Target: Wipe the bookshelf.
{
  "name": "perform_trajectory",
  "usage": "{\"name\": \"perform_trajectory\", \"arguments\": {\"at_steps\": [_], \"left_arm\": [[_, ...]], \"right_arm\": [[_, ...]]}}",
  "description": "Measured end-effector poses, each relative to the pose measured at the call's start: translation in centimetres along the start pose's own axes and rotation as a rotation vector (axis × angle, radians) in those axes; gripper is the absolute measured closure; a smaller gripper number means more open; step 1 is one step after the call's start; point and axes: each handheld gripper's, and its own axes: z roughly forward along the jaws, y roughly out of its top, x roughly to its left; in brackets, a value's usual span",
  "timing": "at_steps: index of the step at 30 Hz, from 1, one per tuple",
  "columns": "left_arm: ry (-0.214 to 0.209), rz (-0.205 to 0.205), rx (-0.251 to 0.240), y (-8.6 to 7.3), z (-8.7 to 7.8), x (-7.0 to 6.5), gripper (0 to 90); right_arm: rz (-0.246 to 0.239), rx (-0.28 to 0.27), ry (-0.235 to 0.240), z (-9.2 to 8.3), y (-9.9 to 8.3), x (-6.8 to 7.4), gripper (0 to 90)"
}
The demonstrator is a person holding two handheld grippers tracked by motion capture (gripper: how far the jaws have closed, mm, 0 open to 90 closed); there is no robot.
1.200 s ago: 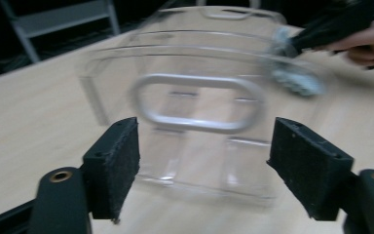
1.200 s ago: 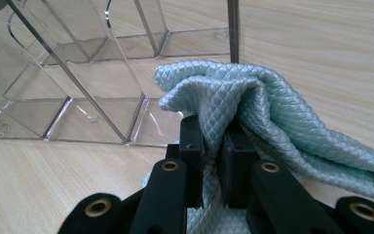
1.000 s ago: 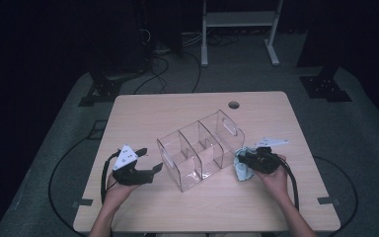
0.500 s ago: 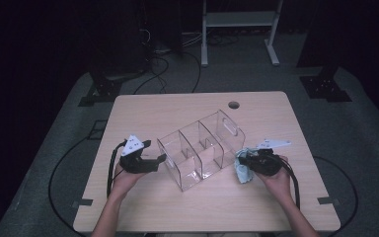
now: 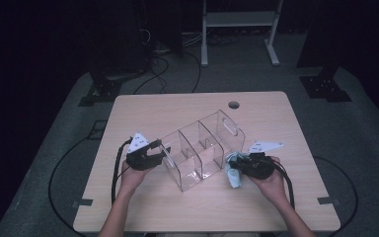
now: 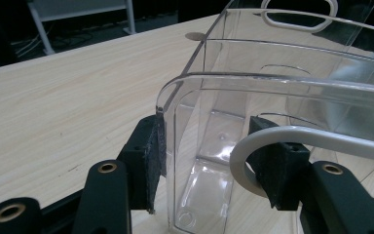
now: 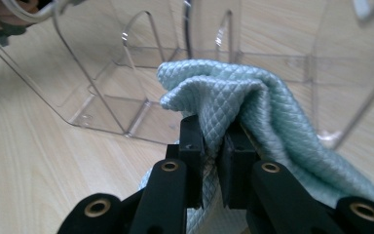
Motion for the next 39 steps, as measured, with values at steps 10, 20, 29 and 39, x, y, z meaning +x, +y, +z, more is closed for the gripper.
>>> {"name": "perform_trajectory", "arguments": {"at_steps": [10,20,29,39], "left_arm": [[0.024,-0.011,-0.011,-0.6,-1.1,-1.9,47.0],[0.031,-0.016,-0.010,-0.7,-1.3,-2.3,46.9],[0.029,-0.011,-0.010,-0.8,-1.4,-2.5,46.9],[0.024,-0.014,-0.013,-0.7,-1.3,-2.6,46.9]], "right_arm": [[-0.088,-0.038,-0.032,-0.6,2.8,1.7,81.5],[-0.030,0.088,-0.037,3.2,-1.4,0.3,81.5],[-0.036,-0.011,-0.052,1.0,0.5,0.8,81.5],[-0.010,0.047,-0.053,2.5,-0.9,0.2,81.4]]}}
